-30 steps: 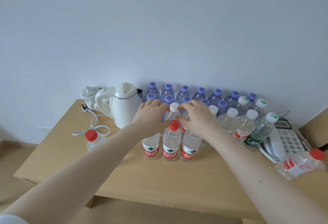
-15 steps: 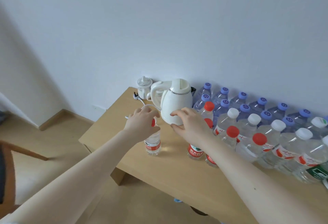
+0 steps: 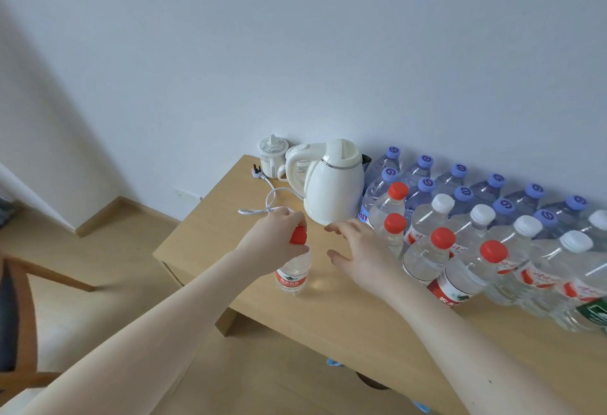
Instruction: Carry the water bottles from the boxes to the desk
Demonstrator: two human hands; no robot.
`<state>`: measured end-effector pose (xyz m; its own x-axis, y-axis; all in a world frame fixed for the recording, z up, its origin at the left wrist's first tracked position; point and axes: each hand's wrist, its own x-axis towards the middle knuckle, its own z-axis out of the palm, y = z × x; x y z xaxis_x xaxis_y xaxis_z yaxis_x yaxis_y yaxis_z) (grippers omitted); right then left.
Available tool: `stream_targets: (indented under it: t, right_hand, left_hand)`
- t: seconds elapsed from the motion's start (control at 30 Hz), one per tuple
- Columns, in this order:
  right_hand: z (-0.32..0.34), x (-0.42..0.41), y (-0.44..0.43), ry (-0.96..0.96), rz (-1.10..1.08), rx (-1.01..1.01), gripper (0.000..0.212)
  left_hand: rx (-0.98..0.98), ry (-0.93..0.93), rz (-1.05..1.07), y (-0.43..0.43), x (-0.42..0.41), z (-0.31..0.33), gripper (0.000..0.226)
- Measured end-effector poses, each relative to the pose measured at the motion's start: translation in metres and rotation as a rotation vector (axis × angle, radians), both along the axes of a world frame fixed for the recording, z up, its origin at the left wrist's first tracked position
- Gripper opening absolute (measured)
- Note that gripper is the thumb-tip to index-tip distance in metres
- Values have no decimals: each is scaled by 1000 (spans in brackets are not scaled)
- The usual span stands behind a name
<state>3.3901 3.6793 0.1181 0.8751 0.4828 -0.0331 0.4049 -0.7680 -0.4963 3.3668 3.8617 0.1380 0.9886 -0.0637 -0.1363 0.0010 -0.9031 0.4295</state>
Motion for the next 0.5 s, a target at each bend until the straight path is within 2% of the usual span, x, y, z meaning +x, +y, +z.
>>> stream_targets:
  t: [0.2,0.5]
  right_hand:
    - [9,-17,-68,-57,-127,22,40]
    - [25,-51,-198,-136,-354,58,36]
  left_hand:
    - [13,6,-186,-56,-1,24,23]
    - [7,-3,-476,-192,1,45,31]
